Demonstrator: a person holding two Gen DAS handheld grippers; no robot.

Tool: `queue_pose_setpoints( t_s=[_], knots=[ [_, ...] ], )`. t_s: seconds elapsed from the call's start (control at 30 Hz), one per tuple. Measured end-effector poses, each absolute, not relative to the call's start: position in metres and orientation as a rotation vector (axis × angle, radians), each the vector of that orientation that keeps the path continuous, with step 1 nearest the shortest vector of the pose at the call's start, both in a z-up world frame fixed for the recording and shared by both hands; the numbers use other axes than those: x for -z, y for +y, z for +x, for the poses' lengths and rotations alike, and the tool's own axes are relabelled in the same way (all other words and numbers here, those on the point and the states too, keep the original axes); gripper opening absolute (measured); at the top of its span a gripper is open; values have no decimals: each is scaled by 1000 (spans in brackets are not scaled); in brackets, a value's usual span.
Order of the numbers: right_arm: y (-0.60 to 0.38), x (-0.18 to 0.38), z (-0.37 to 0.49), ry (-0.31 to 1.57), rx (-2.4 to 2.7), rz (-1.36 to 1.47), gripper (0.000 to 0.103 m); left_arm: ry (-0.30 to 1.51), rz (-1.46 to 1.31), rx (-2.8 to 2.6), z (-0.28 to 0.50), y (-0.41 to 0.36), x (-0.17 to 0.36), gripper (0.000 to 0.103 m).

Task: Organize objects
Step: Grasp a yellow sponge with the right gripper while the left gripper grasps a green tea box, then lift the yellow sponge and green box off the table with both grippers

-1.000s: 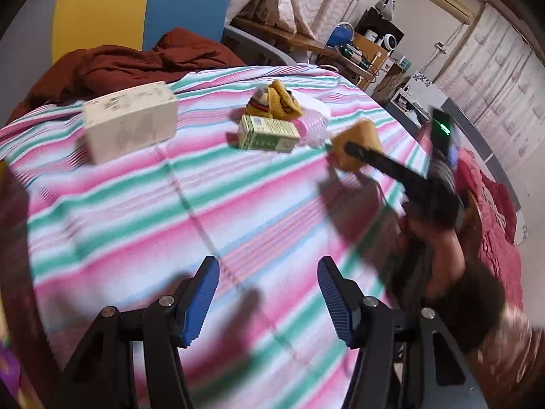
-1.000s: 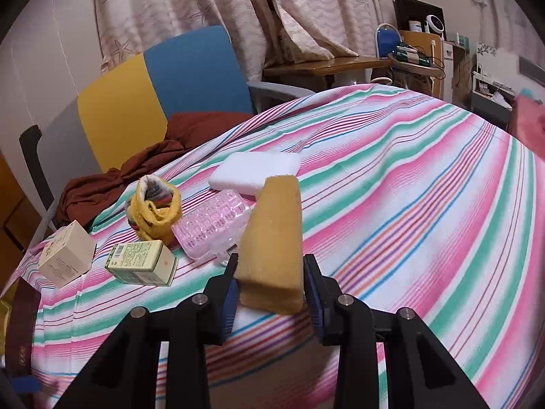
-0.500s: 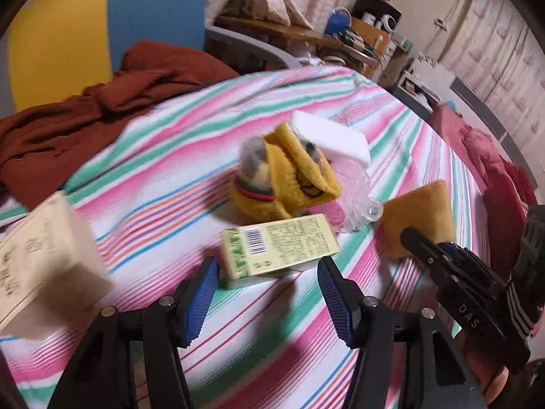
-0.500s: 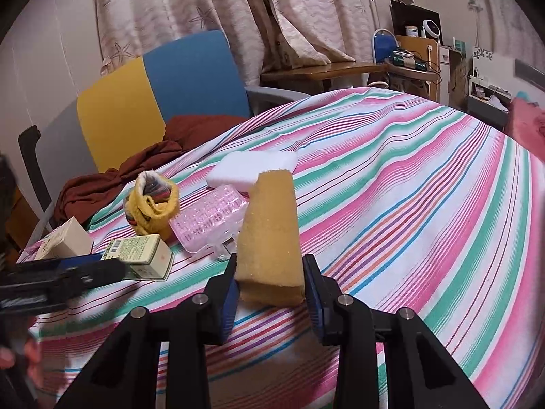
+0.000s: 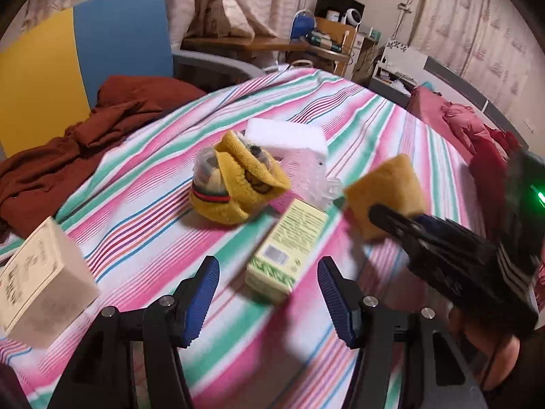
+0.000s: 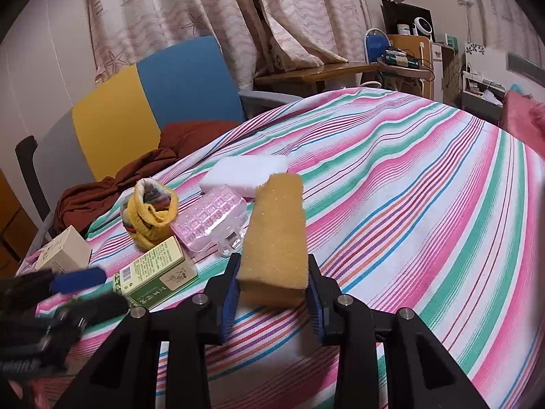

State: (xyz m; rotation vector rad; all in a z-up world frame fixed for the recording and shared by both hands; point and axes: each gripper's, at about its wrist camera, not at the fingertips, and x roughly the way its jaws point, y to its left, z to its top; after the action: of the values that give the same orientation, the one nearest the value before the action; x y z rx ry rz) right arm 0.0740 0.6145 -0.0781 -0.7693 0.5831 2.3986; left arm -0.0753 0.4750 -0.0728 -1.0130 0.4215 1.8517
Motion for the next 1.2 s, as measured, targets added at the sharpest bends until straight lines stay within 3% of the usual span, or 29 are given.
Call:
queue_pose_setpoints(
  t_s=[0.17,0.3,0.5,0.63,0.83,1.2],
  knots=[
    [615,79,74,587,-2399,-771,35,522,-995,-1812,-72,499,88,61],
    [615,80,73,584,-2400,-779,35,454,-1010,-1836,-71,499,96,60],
    [614,81,73,572,-2396,-784,35,278,-1063,-1863,-80,487,97,49],
    [612,81,71,560,-2392,-788,35,284,-1048,-1879,-75,479,98,39],
    [607,79,68,502,-2382,-798,35,299,-1024,-1903,-62,462,98,33],
    [589,68,65,361,-2381,-772,35,246,-1020,-1995,-51,422,95,31]
  ],
)
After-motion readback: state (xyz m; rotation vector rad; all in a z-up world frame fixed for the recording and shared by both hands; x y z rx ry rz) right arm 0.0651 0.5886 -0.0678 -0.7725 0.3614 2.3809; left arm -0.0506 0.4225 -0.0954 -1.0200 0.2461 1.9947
